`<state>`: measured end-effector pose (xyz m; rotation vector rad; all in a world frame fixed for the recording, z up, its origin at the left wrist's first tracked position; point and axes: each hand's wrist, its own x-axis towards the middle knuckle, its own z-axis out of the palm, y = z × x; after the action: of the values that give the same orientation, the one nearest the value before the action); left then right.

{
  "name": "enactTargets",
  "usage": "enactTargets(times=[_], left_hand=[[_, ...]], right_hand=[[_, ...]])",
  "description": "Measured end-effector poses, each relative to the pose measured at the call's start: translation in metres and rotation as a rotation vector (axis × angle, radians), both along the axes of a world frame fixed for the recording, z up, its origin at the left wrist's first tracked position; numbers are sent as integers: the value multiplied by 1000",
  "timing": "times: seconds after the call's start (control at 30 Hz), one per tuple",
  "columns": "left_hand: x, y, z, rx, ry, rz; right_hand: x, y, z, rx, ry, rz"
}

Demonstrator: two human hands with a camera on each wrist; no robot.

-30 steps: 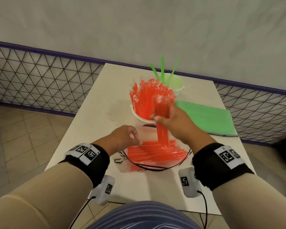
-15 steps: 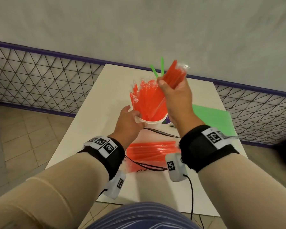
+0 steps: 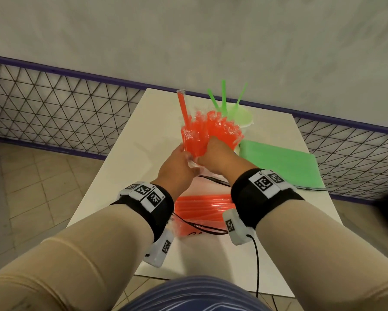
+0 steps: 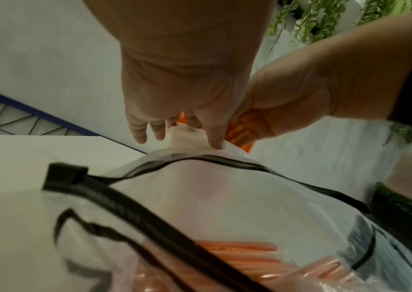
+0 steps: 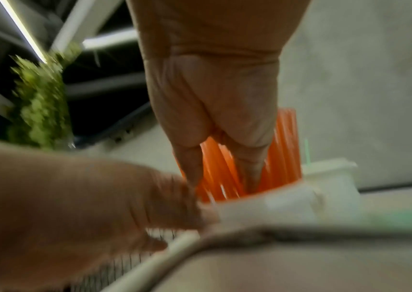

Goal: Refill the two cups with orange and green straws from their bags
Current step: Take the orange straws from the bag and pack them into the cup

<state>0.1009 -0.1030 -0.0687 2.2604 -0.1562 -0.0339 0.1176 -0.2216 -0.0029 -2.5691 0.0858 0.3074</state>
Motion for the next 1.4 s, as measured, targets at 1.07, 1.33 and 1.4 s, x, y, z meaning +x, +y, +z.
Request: enactTargets(times=[1.07,1.33,1.4], left_hand=[[-12,8,-5,52,-145,50],[-25,35,-22,70,5,62],[-28,35,-30,132,222,-126]], right_hand=[[-11,-10,22,-201,-1099,321],[-80,-13,-40,-395,-325,733],[-85,-16,-55,-433,-135,771]])
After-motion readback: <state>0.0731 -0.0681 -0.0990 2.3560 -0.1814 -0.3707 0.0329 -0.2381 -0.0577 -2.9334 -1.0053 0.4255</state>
